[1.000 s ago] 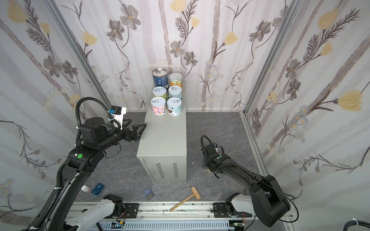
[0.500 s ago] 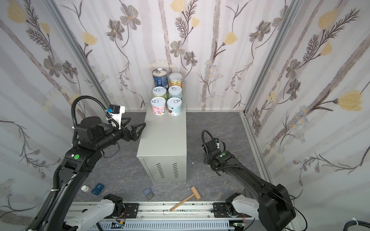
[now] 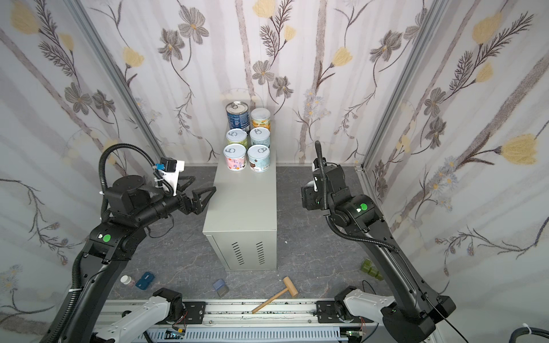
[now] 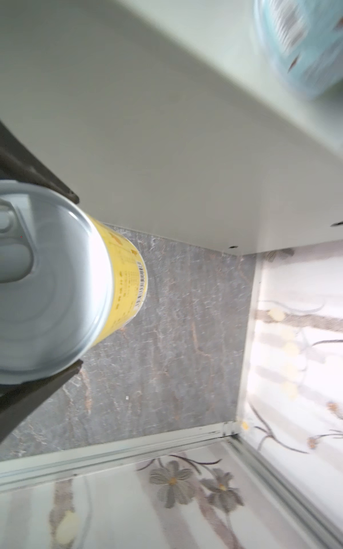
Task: Place and organize the canned foods onto the counter
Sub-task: 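Lift the yellow-label can with the right gripper up past the cabinet edge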
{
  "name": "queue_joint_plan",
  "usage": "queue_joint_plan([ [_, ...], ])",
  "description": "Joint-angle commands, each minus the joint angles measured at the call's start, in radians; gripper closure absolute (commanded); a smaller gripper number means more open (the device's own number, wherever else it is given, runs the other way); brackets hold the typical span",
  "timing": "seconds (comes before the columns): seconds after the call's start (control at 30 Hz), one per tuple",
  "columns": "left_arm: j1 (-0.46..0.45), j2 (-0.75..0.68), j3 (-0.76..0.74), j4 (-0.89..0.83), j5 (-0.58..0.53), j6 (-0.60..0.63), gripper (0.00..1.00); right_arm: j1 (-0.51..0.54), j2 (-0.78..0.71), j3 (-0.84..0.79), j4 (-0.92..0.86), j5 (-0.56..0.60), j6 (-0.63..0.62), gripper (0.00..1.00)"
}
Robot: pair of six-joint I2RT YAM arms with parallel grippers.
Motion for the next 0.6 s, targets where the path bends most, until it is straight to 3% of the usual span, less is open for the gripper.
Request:
queue_joint_plan([
  [0.0,0.001,-0.001,0.007,0.015,0.042,0.005,0.0,0.006,0.038,0.149,-0.065,-0.128,-0.152,0.46],
  [0.23,0.002,-0.005,0.007,0.023,0.059,0.001,0.0,0.064,0.128,0.416,-0.097,-0.269,-0.205,0.47],
  [0.57,0.0,-0.007,-0.004,0.025,0.058,0.006,0.0,0.294,0.315,0.609,-0.149,-0.257,-0.229,0.44],
])
